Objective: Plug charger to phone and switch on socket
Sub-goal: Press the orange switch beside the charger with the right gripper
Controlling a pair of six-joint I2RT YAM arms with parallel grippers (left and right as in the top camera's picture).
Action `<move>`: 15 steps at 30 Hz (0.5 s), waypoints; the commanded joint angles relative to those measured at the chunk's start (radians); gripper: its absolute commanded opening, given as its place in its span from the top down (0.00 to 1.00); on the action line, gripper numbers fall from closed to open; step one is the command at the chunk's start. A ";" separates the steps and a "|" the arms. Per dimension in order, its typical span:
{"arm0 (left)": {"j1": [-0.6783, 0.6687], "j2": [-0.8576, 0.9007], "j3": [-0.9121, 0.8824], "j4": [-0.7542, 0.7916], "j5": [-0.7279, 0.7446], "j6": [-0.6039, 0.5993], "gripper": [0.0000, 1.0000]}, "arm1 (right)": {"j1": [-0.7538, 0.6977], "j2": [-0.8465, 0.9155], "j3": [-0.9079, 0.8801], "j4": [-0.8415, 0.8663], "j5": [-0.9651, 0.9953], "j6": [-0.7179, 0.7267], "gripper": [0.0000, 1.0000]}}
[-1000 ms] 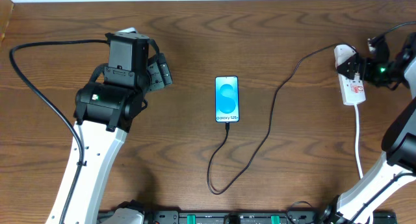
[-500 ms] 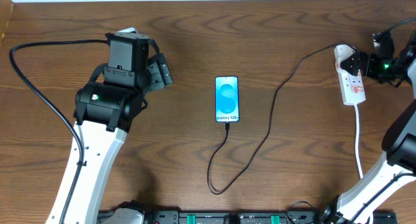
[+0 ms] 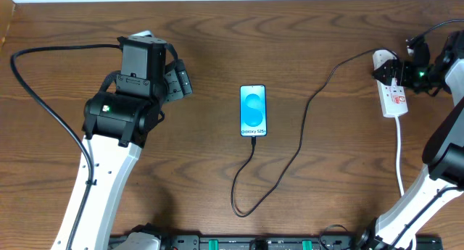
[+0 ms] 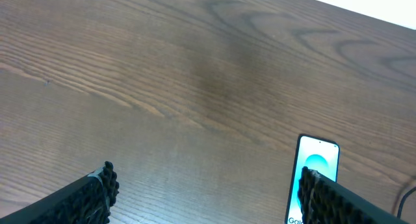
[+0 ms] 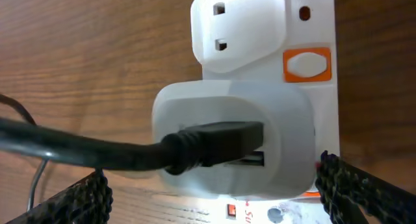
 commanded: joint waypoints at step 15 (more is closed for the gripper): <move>-0.001 -0.002 0.006 -0.003 -0.023 0.013 0.10 | 0.016 0.054 -0.017 -0.058 -0.121 0.026 0.01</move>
